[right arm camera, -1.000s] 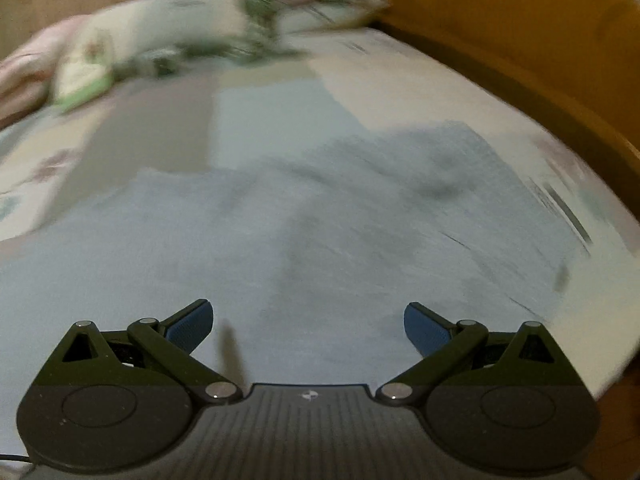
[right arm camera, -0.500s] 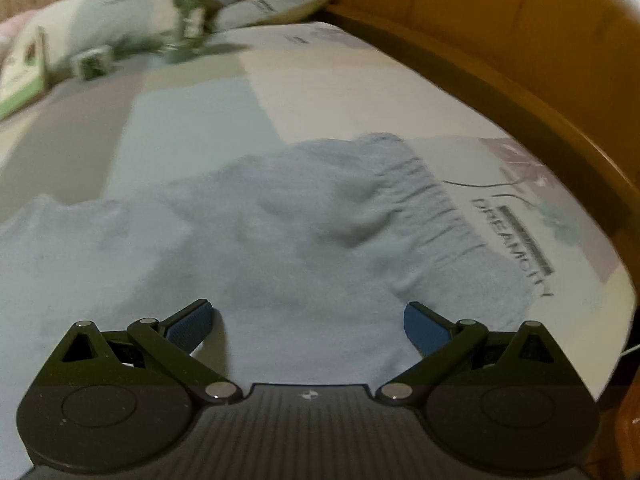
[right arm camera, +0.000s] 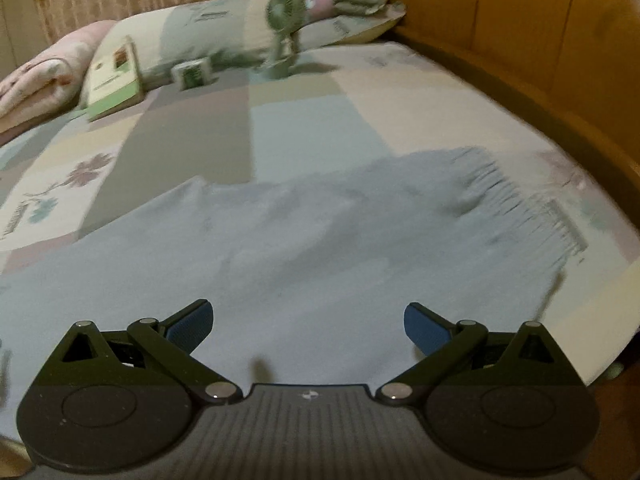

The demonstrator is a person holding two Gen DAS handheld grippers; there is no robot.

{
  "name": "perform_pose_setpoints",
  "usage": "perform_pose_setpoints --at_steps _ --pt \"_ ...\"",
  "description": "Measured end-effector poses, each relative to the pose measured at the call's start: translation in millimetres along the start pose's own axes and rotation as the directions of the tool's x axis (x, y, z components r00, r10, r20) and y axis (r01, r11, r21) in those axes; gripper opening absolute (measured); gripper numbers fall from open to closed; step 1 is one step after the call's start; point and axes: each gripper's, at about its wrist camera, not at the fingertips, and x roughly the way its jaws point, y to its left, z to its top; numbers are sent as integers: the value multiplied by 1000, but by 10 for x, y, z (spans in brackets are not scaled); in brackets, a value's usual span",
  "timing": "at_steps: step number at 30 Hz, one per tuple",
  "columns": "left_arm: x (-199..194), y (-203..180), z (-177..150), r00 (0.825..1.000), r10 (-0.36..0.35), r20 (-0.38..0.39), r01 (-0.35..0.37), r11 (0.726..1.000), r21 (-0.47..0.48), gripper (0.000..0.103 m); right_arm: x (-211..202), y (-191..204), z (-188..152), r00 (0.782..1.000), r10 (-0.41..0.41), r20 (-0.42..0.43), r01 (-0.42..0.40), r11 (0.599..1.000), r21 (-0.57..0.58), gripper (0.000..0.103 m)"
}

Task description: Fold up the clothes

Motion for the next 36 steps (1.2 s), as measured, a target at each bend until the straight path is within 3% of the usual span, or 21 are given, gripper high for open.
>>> perform_pose_setpoints --at_steps 4,9,16,21,30,32,36 --pt "-112 -41 -56 1000 18 15 -19 1000 24 95 116 239 -175 999 18 -43 -18 1000 14 103" --pt "-156 35 -176 999 46 10 -46 999 0 95 221 399 -262 997 -45 -58 44 999 -16 103" --pt "-128 138 -477 996 61 -63 -62 998 -18 95 307 548 -331 989 -136 -60 131 988 -78 103" --pt "-243 194 -657 996 35 -79 -39 998 -43 95 302 552 -360 989 -144 -40 141 987 -80 103" --pt "-286 224 -709 996 60 -64 -63 996 -60 95 297 575 -385 988 -156 -20 154 984 -90 103" --pt "-303 256 -736 997 51 -64 -56 995 -86 95 283 579 -428 988 -154 10 154 983 -103 103" --pt "-402 281 -744 994 99 -49 -102 992 -73 95 253 565 -511 988 -135 75 145 979 -145 103"
